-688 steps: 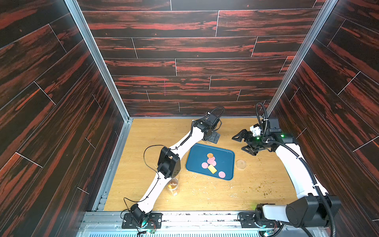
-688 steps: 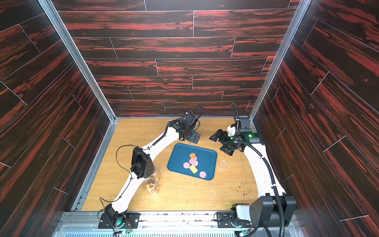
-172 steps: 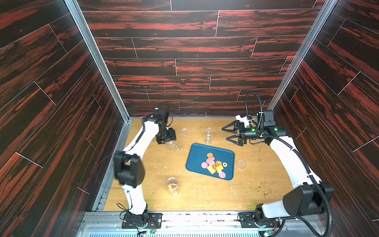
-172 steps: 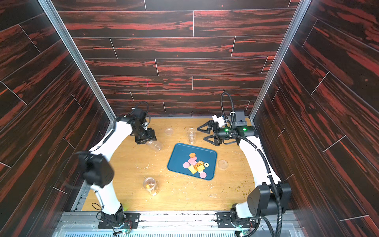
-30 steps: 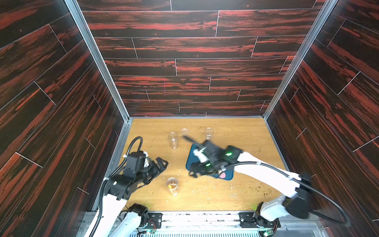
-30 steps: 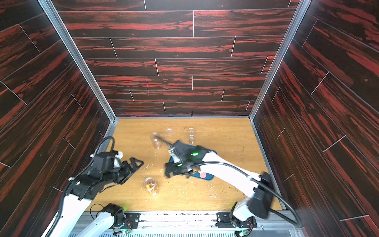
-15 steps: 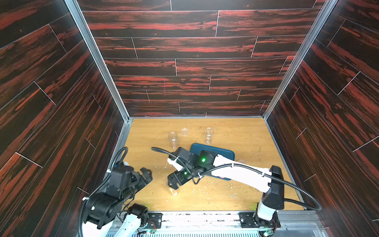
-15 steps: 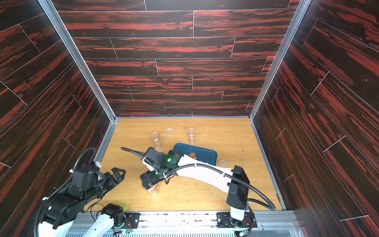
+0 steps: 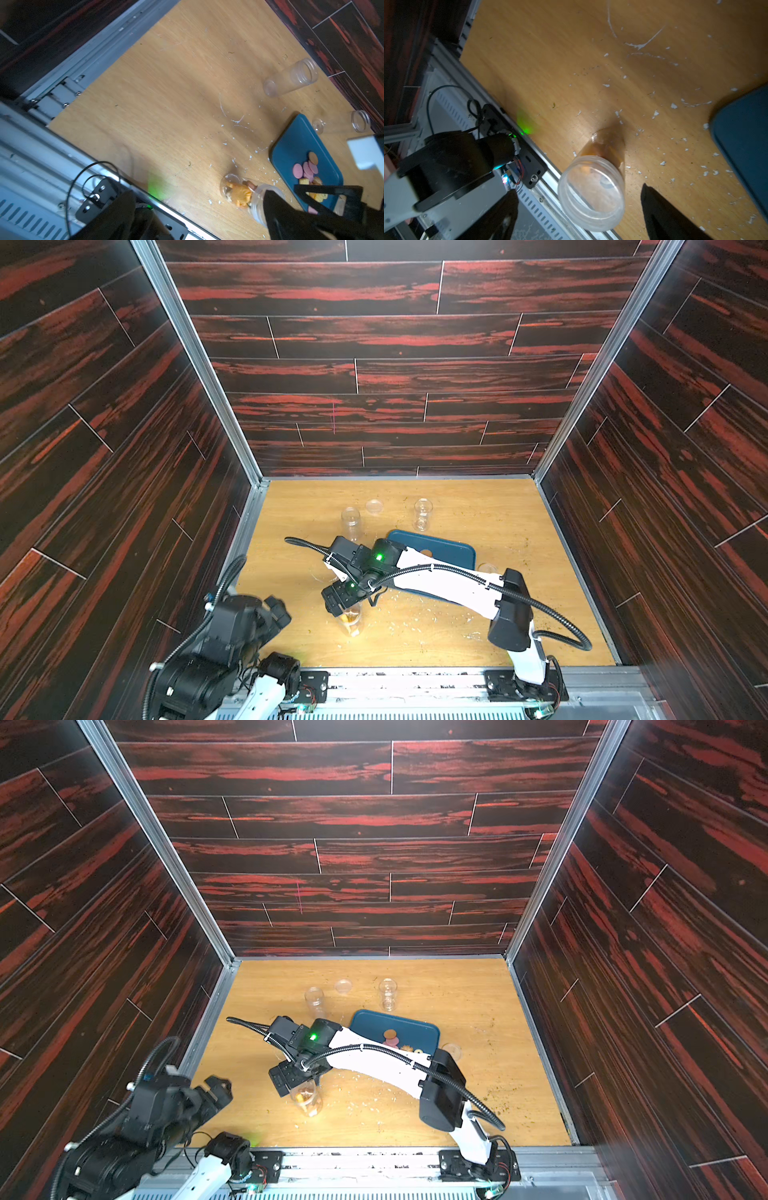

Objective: Pour the cookies out of the jar
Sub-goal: Pick up the jar from the center of the board.

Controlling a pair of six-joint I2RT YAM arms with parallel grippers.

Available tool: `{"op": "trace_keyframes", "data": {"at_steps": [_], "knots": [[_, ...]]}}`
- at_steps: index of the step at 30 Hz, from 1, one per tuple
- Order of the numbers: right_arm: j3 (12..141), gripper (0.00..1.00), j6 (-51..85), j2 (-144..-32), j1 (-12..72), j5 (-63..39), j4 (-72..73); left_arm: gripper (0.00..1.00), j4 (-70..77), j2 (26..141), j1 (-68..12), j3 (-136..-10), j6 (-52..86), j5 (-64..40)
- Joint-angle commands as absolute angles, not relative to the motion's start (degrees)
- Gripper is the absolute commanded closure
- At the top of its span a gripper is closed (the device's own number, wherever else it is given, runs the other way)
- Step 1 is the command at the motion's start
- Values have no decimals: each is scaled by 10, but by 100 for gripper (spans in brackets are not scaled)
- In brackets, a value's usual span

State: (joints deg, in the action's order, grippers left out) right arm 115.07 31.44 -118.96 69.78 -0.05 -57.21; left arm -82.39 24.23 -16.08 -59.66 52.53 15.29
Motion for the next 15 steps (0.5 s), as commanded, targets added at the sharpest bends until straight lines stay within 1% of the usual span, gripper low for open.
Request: {"op": "trace_keyframes", "data": {"at_steps": [1, 3, 10, 15], "knots": [[1166, 5, 330, -1223, 690, 0, -610, 0, -856, 247, -158, -595, 535, 184], [1170, 6, 327, -1231, 690, -8, -614, 0, -863, 242, -158, -596, 539, 193], [1196, 7, 316, -1266, 691, -39, -616, 0, -854, 235, -158, -577, 543, 176], [1213, 7, 313, -1286, 693, -30, -644, 0, -845, 232, -159, -574, 541, 174]]}}
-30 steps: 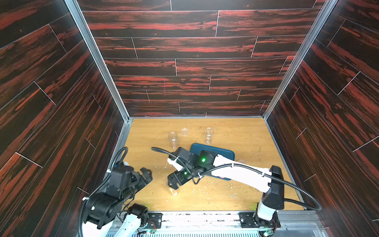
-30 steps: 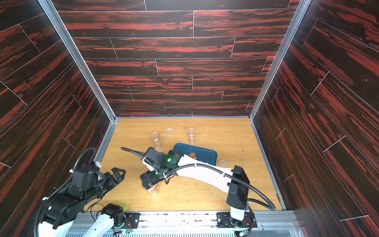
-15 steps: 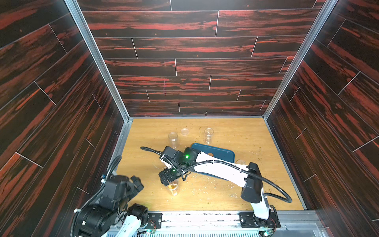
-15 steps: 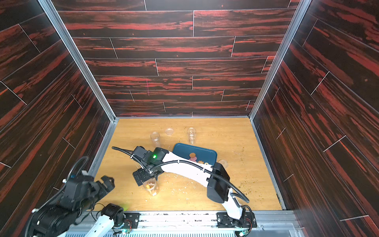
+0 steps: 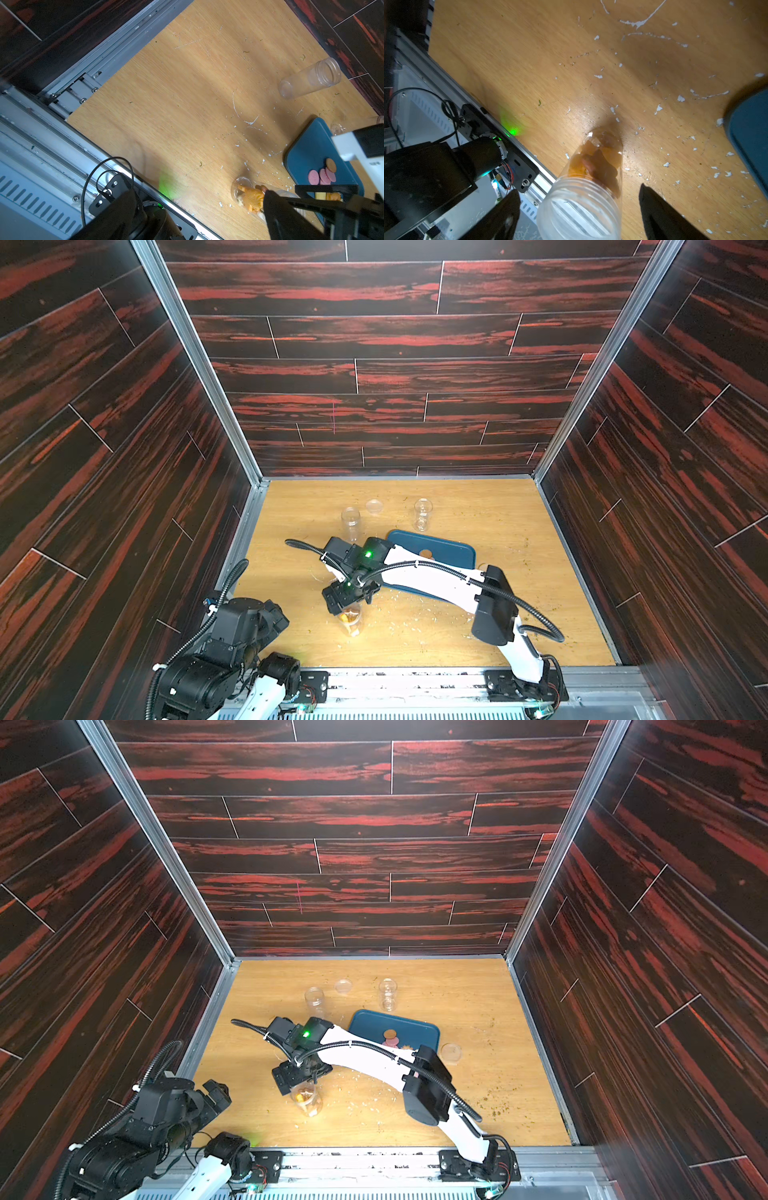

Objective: Pour the cookies out of the jar
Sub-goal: Pick up the jar from the center of the board.

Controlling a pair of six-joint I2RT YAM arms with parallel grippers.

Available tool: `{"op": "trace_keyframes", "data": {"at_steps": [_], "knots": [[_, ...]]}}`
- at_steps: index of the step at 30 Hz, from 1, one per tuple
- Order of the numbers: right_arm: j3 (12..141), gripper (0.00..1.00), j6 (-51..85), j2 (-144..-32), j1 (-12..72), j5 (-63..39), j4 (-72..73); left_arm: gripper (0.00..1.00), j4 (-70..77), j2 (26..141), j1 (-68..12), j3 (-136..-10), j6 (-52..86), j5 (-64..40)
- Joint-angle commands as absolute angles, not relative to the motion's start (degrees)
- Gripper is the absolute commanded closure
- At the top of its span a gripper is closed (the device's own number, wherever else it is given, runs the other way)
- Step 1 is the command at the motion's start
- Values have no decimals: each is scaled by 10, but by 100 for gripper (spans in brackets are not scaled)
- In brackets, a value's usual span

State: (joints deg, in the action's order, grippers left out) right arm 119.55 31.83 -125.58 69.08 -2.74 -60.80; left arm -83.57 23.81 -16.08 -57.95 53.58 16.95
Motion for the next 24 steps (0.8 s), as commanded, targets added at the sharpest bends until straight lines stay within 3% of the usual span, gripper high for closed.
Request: {"op": "trace_keyframes", "data": {"at_steps": [1, 16, 24], "knots": [[1213, 7, 313, -1290, 693, -27, -650, 0, -843, 233, -158, -571, 540, 173], [1217, 14, 302, -1300, 704, -8, -693, 0, -813, 246, -158, -555, 532, 157], [1219, 11, 298, -1304, 713, -3, -710, 0, -815, 244, -158, -555, 533, 155]]}}
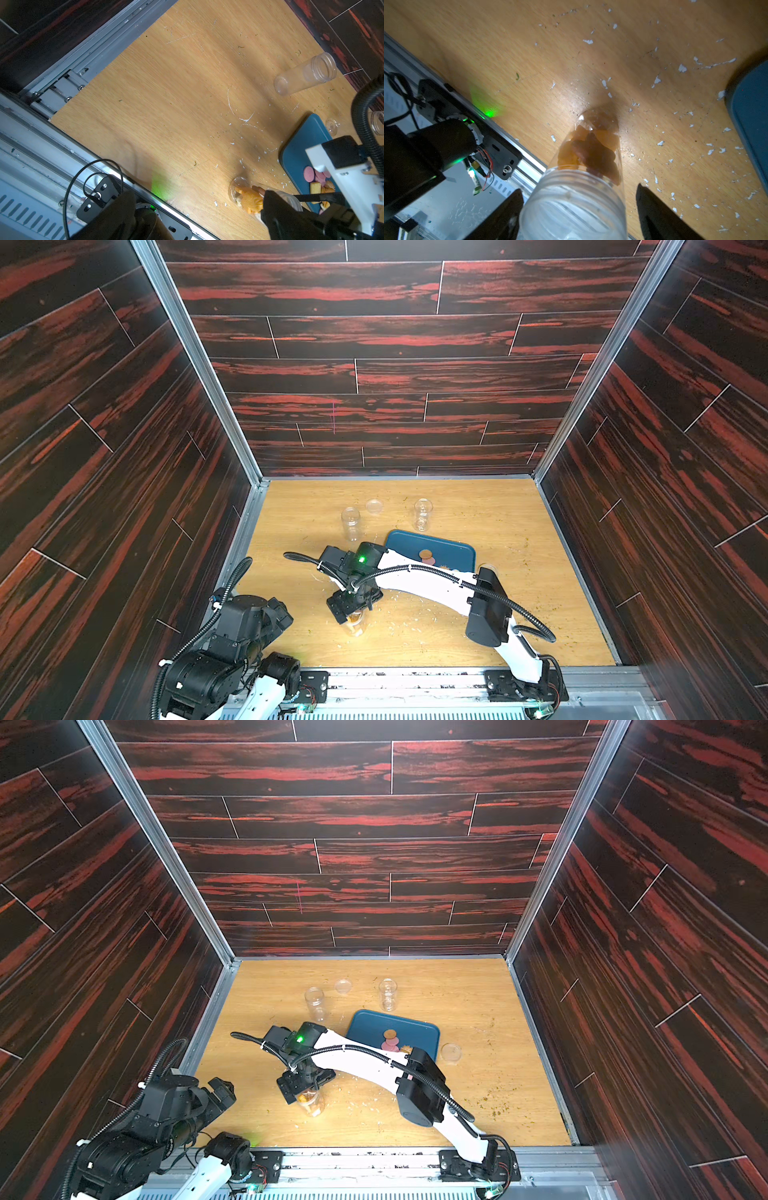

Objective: Pour the cookies out of the jar
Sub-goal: Pick up the jar from the center of the board.

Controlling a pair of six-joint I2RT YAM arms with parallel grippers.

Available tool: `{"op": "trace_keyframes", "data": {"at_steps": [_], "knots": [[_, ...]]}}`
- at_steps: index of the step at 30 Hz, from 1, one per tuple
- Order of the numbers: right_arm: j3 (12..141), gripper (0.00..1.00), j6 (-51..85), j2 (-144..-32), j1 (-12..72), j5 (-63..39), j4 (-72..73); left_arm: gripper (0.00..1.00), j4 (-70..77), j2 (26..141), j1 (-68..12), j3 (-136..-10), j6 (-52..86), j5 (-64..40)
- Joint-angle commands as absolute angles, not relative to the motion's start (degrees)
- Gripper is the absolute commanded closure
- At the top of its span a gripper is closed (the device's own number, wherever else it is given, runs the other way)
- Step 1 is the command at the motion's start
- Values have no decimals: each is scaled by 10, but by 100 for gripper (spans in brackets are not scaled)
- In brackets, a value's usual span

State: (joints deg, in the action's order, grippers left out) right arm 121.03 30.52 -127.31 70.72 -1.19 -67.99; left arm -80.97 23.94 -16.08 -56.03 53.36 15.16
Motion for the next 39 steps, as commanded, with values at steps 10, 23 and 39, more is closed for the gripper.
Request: {"op": "trace_keyframes", "data": {"at_steps": [10, 23, 39], "knots": [[1197, 25, 301, -1291, 715, 0, -699, 0, -817, 237, -158, -553, 539, 151], [1165, 34, 314, -1237, 709, 29, -696, 0, -802, 234, -158, -555, 530, 137], [882, 37, 384, -1009, 602, -83, -510, 0, -667, 215, -158, -496, 546, 7]]}}
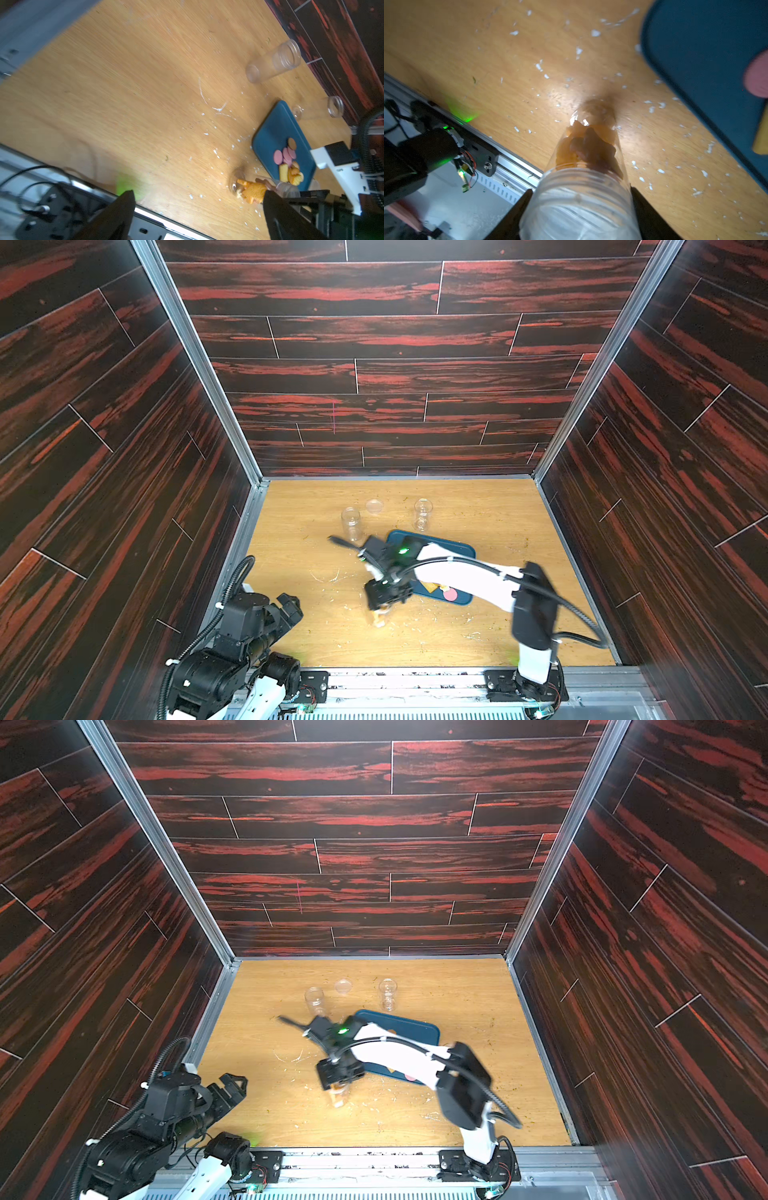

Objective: Pour the cookies out of the jar
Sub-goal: Pick up the jar from the center of the board.

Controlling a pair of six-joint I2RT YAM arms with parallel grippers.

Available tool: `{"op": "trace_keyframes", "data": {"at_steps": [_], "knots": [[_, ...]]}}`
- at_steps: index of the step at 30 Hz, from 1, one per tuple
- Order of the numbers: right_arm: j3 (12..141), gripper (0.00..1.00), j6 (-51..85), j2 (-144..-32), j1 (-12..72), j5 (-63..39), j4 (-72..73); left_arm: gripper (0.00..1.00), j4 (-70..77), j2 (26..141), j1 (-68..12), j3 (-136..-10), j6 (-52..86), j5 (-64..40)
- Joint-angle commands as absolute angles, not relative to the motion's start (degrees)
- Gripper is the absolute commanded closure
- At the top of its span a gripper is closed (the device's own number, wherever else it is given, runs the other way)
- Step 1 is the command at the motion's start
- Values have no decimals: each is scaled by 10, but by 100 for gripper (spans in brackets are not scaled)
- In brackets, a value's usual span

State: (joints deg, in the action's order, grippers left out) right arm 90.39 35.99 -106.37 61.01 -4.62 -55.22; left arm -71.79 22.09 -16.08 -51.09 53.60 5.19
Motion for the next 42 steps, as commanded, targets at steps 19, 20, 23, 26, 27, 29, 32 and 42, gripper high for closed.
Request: {"op": "trace_keyframes", "data": {"at_steps": [19, 20, 23, 26, 27, 29, 32, 42], "knots": [[650, 37, 481, -736, 400, -343, -322, 0, -190, 301, -158, -355, 684, -276], [648, 37, 484, -728, 396, -346, -316, 0, -169, 306, -158, -349, 703, -277], [655, 37, 486, -711, 392, -344, -305, 0, -115, 326, -158, -339, 759, -277], [658, 37, 502, -704, 391, -344, -274, 0, -95, 342, -159, -341, 815, -271], [657, 37, 509, -702, 390, -346, -258, 0, -97, 346, -159, -341, 840, -262], [657, 37, 523, -703, 390, -353, -232, 0, -85, 347, -165, -337, 889, -245], [661, 38, 539, -711, 390, -366, -197, 0, -98, 328, -171, -332, 955, -204], [694, 38, 553, -743, 391, -390, -160, 0, -151, 241, -200, -309, 1095, -74]]}}
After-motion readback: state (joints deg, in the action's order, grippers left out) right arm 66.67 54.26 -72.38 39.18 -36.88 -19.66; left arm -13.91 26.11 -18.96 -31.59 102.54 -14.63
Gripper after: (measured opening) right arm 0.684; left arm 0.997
